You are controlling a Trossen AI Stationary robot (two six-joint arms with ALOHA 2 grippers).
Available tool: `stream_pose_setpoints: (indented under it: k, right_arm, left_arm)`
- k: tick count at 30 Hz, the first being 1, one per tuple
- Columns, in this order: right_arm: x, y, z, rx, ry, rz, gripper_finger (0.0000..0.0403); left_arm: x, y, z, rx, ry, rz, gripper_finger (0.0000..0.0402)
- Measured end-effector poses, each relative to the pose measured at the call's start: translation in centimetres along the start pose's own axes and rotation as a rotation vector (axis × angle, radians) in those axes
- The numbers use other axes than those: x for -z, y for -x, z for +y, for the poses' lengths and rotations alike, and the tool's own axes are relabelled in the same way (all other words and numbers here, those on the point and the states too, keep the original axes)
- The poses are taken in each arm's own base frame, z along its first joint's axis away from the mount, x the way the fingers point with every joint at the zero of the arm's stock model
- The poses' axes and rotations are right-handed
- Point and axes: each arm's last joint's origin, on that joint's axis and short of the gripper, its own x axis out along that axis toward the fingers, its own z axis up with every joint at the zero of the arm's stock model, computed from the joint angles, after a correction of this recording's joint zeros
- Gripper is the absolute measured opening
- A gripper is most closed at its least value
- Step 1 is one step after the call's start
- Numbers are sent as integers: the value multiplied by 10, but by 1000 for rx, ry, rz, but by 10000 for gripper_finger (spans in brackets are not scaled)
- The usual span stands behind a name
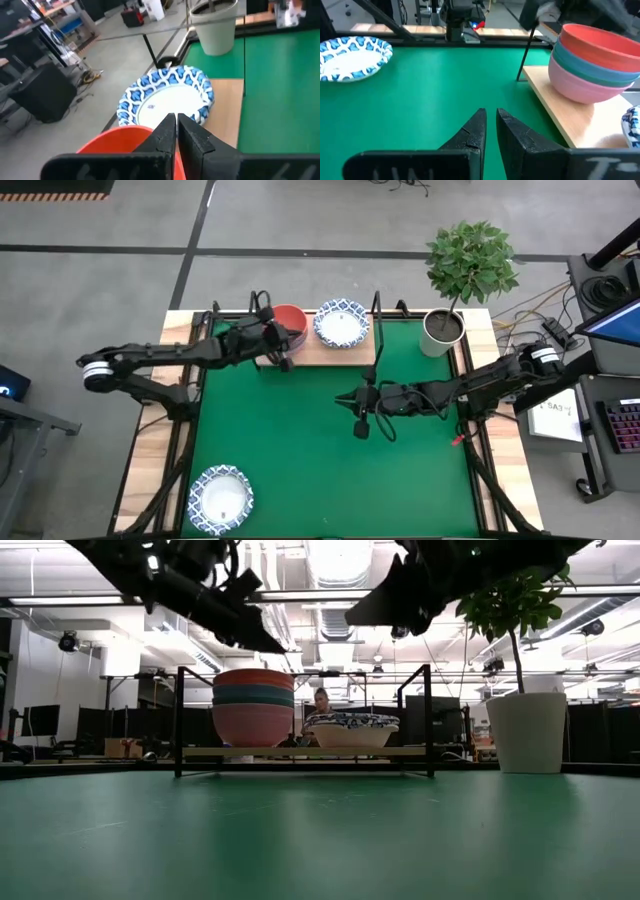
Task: Place and stack bowls onto a shelf
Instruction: Stack orange bowl on top of the blue bowl on the shelf
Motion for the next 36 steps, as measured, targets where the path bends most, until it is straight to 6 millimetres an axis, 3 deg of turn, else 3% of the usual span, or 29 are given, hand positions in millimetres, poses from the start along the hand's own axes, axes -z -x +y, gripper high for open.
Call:
stream_pose_setpoints:
  k: [16,26,36]
  right_arm:
    - [0,-3,1,0,-4,-12,34]
    - [0,-3,1,0,-10,-12,34]
    - [1,-1,5,-13,12,-12,34]
  left_arm:
    - [15,-15,-3,17,37,93,0]
    - [2,-4,3,0,48,41,0]
    - [12,-2,2,6,98,137,0]
